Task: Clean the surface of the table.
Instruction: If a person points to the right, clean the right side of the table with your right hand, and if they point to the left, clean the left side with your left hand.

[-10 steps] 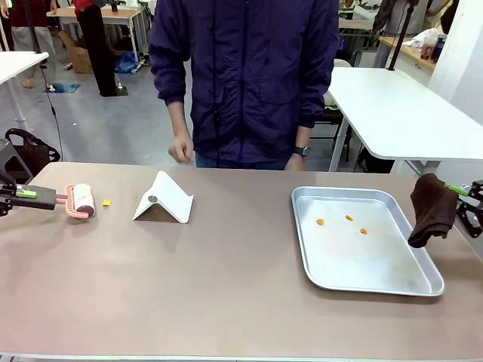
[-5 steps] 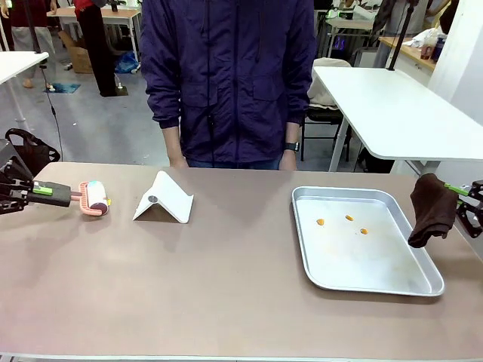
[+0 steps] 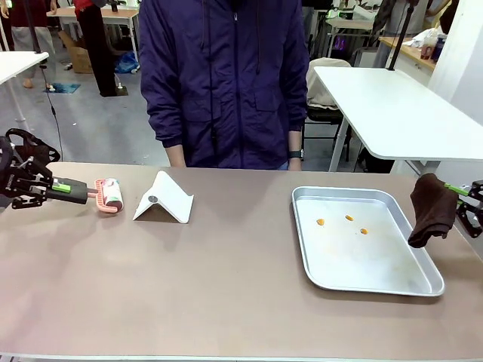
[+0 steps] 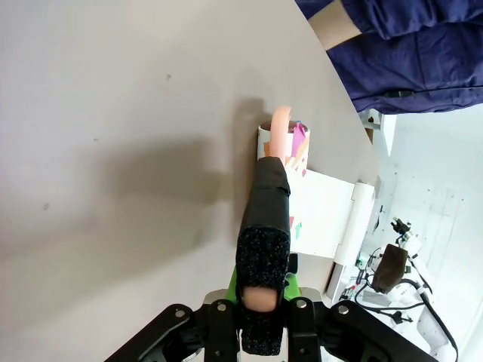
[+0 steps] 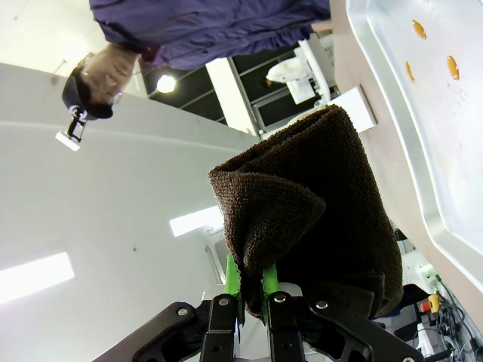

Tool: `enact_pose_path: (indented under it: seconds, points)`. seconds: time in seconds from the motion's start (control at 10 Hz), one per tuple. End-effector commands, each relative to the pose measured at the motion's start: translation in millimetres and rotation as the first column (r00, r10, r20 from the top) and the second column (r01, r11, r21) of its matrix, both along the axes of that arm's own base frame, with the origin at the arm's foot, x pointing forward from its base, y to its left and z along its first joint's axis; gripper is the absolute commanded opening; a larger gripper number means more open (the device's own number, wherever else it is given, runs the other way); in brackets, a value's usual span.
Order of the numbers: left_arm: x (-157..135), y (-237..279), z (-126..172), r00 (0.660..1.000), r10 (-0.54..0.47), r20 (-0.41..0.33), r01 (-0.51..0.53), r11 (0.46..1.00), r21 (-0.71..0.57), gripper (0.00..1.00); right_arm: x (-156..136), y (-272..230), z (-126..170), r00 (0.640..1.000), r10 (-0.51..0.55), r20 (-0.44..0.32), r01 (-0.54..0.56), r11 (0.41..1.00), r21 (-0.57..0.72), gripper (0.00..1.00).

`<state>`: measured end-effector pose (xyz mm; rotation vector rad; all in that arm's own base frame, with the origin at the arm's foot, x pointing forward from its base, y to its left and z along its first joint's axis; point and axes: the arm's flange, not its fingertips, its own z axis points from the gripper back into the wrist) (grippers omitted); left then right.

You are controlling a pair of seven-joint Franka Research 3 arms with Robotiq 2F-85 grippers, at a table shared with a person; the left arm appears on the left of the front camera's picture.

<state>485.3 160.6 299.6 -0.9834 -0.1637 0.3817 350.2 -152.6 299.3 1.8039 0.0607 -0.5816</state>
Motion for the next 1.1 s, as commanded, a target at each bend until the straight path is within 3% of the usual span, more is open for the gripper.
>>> enact_pose_path:
  seconds: [0.0, 0.2, 0.3, 0.5, 0.6, 0.7, 0.8, 1.0]
  points:
    - [-4, -8, -15, 0.999, -0.037, -0.021, 0.038, 0.997, 0.060, 0.21, -2, 0, 4, 1.000, -0.002, 0.007, 0.002, 1.000, 0.000, 0.00]
    - [-15, -4, 8, 0.993, -0.082, 0.085, 0.085, 0.996, -0.031, 0.21, -2, 0, 4, 1.000, -0.002, 0.007, 0.002, 1.000, 0.000, 0.00]
    - [-33, 0, 29, 0.974, -0.122, 0.193, 0.143, 0.984, -0.102, 0.21, -2, 0, 4, 1.000, -0.002, 0.007, 0.002, 1.000, 0.000, 0.00]
    - [-78, 9, 66, 0.889, -0.184, 0.419, 0.299, 0.927, -0.227, 0.21, -2, 0, 4, 1.000, -0.002, 0.007, 0.002, 1.000, 0.000, 0.00]
    - [-95, 15, 73, 0.869, -0.205, 0.450, 0.350, 0.897, -0.269, 0.21, -2, 0, 4, 1.000, -0.002, 0.007, 0.002, 1.000, 0.000, 0.00]
    - [-112, 20, 75, 0.868, -0.244, 0.432, 0.391, 0.872, -0.293, 0.21, -2, 0, 4, 1.000, -0.002, 0.007, 0.002, 1.000, 0.000, 0.00]
    - [-139, 26, 73, 0.869, -0.289, 0.400, 0.429, 0.844, -0.321, 0.21, -2, 0, 4, 1.000, -0.002, 0.007, 0.002, 1.000, 0.000, 0.00]
    - [-199, 36, 63, 0.841, -0.351, 0.411, 0.499, 0.796, -0.341, 0.21, -2, 0, 4, 1.000, -0.002, 0.007, 0.002, 1.000, 0.000, 0.00]
